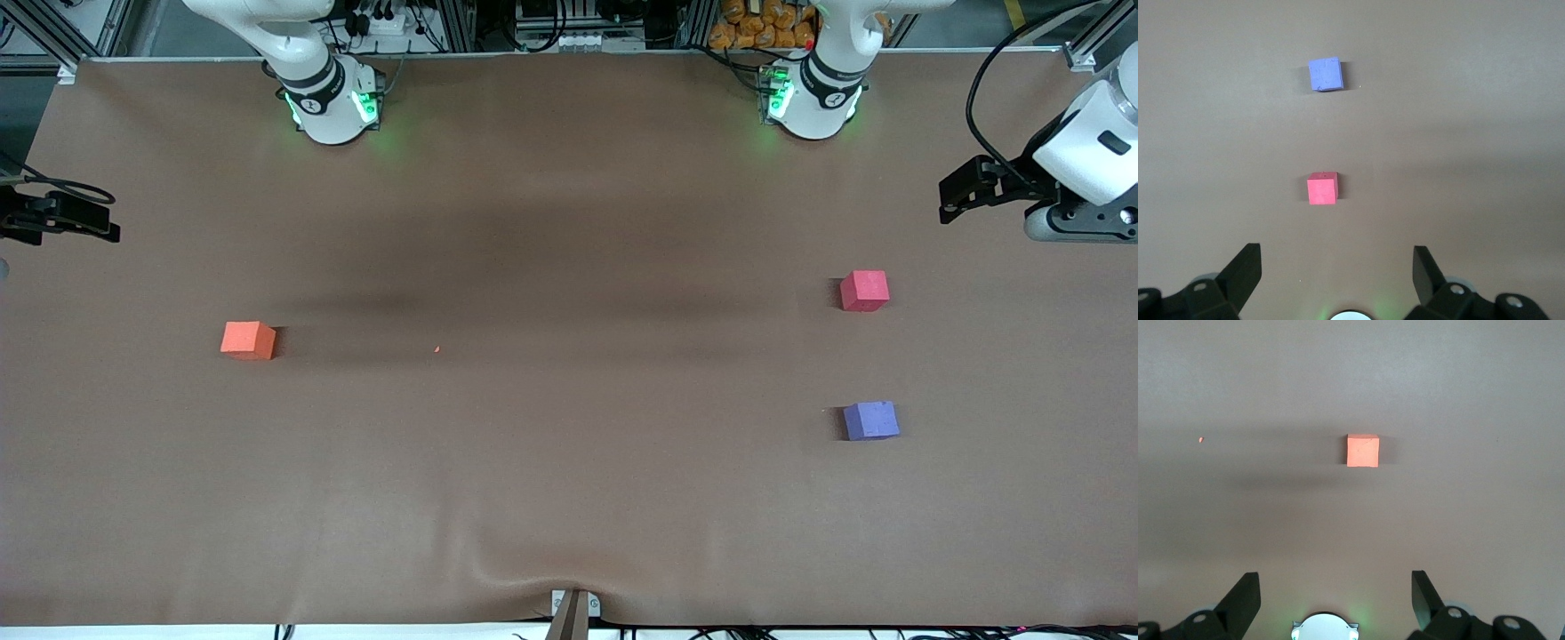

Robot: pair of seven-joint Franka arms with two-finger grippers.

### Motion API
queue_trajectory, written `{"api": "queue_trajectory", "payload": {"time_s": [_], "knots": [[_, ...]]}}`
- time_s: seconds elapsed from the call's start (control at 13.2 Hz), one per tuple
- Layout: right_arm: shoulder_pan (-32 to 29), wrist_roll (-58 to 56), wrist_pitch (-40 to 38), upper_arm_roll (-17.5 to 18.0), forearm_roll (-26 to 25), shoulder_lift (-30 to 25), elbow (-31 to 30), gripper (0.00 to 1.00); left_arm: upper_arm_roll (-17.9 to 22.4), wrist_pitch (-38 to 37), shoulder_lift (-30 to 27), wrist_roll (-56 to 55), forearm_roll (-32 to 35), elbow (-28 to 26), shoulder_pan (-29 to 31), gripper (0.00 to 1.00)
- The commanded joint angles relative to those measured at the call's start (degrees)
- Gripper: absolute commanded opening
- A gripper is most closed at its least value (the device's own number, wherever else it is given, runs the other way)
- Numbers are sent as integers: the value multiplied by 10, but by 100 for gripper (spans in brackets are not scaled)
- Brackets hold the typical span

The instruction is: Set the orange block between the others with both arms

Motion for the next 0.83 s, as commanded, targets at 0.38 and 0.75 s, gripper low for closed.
{"api": "queue_trajectory", "payload": {"time_s": [0.38,0.75], "knots": [[0,11,-4,2,8,0,5,100,3,-11,12,1,-4,9,-7,100],[8,14,-1,1,7,33,0,100,-3,-28,13,-2,-9,3,-4,100]]}}
